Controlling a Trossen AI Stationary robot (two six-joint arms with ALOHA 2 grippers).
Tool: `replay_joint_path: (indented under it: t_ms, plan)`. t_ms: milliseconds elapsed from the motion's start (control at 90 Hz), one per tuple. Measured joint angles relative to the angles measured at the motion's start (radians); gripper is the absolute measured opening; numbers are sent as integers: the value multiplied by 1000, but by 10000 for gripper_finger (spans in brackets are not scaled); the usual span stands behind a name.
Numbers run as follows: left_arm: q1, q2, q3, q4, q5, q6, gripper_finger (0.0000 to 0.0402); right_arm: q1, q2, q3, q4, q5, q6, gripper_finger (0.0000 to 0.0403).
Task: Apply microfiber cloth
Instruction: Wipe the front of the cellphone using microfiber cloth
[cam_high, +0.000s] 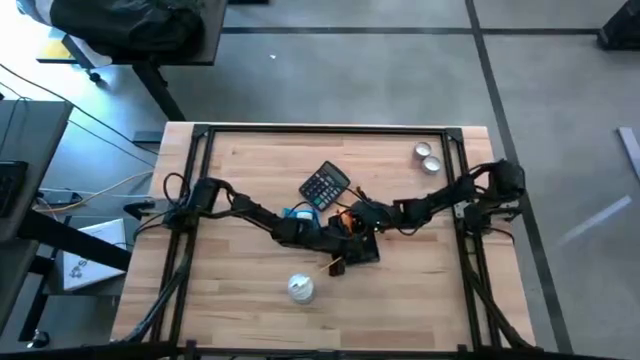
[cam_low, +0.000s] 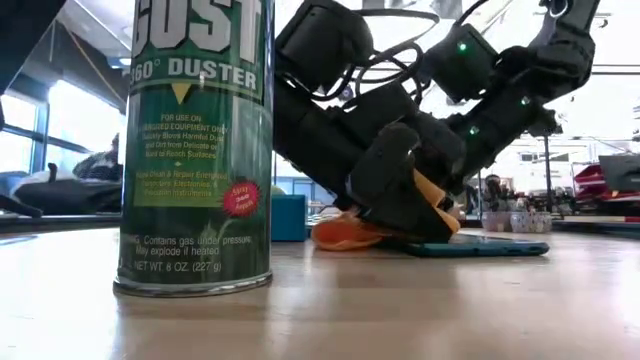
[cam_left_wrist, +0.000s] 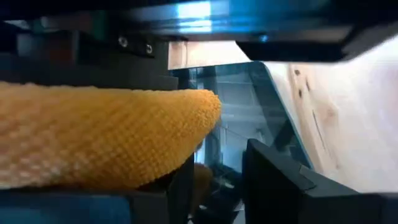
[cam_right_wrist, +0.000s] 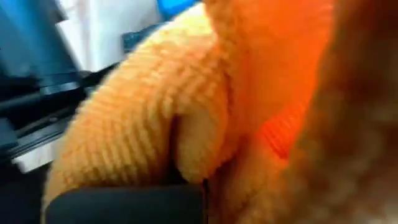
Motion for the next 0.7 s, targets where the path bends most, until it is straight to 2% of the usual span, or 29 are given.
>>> replay_joint_path:
  t_ms: [100,178,356,433,522,700]
  plan:
    - [0,1,0,-4,-3,0,133,-23,-23,-2,-49,129,-3,0]
    - [-2,1,-1,-6,-9,0,133,-38,-61,-3,-122,188,-9,0]
    - [-2,1,-1,-10,-2,0,133,-64,-187,-6,-400,341,-5,0]
    - [-3,1,-1,-10,-1,0,133,-68,-240,-6,-484,375,21,0]
    - [-3,1,-1,-10,1,-1,133,-53,-271,-6,-471,340,20,0]
    - [-2,1,-1,-10,2,0,133,10,-228,-6,-311,129,-71,0]
